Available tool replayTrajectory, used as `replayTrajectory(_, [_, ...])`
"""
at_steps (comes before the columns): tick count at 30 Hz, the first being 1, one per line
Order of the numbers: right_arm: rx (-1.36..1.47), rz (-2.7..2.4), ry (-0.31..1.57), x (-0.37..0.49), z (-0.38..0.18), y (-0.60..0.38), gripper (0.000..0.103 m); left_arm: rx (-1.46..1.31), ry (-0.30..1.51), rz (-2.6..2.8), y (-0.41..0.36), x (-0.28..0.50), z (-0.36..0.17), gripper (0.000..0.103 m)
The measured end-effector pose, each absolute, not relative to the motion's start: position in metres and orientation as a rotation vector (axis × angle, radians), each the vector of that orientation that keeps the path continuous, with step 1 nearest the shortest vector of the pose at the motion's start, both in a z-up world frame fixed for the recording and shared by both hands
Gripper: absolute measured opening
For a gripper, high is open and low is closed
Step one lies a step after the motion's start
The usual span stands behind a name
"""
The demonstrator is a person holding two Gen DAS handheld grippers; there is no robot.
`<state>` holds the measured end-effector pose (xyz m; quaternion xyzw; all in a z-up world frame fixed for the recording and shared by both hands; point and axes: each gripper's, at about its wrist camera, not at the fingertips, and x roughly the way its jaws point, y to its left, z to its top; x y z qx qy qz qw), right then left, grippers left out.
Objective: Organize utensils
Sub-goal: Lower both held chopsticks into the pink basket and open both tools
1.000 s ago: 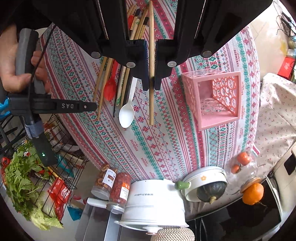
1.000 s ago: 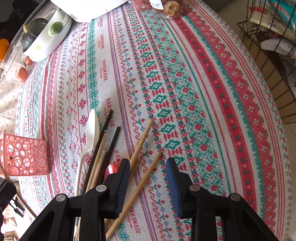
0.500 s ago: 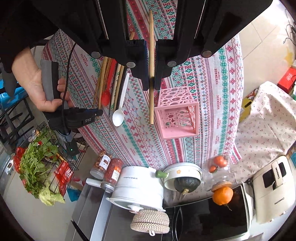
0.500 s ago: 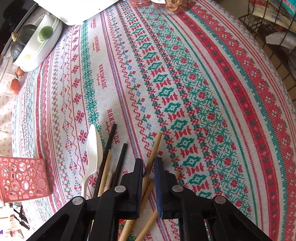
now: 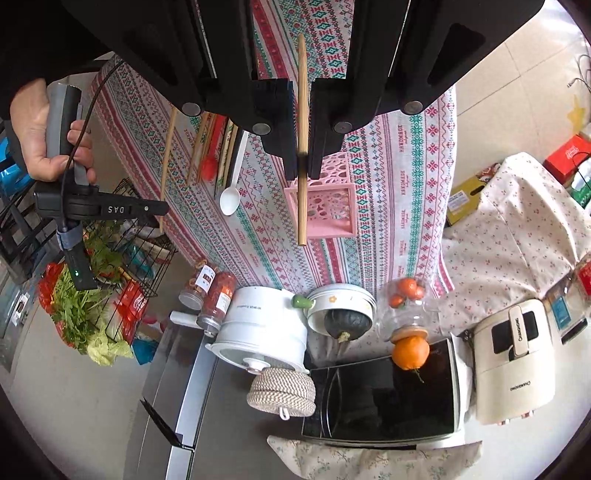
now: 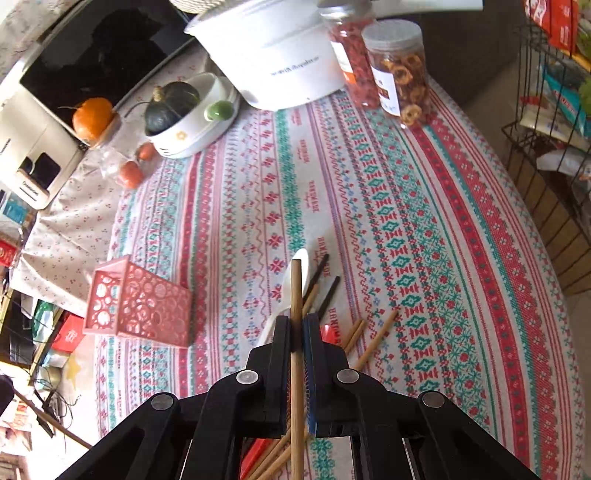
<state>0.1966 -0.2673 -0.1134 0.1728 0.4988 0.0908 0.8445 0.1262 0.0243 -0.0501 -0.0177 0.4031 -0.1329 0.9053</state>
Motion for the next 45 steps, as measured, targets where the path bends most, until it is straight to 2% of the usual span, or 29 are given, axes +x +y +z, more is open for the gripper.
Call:
replayTrajectory(11, [0.272,0.299,0.789,0.145,-0.035,-0.239,0.005,-0.104,0.608,-0.240,0.042,0.109,-0.004,0.005])
replayTrajectory(26, [0.301,0.432,0.539,0.179,0.038,-0.184,0.005,-0.158,0.406,-0.145,0.049,0.157,0.026,0.005])
replayTrajectory(32, [0.252,0.451,0.568,0.219,0.023,-0.152,0.005,-0.124,0.458,-0.147,0.044,0.200,0.004,0.005])
replayTrajectory(40, [0.247,0.473,0.789,0.271,-0.043,-0.136,0.005,-0.151,0.689,-0.169,0.045,0.260,-0.046,0.005])
replayTrajectory(45, [0.249,0.479,0.842,0.285,-0.061,-0.136,0.005,-0.147,0.759,-0.171,0.043,0.275,-0.067,0.005])
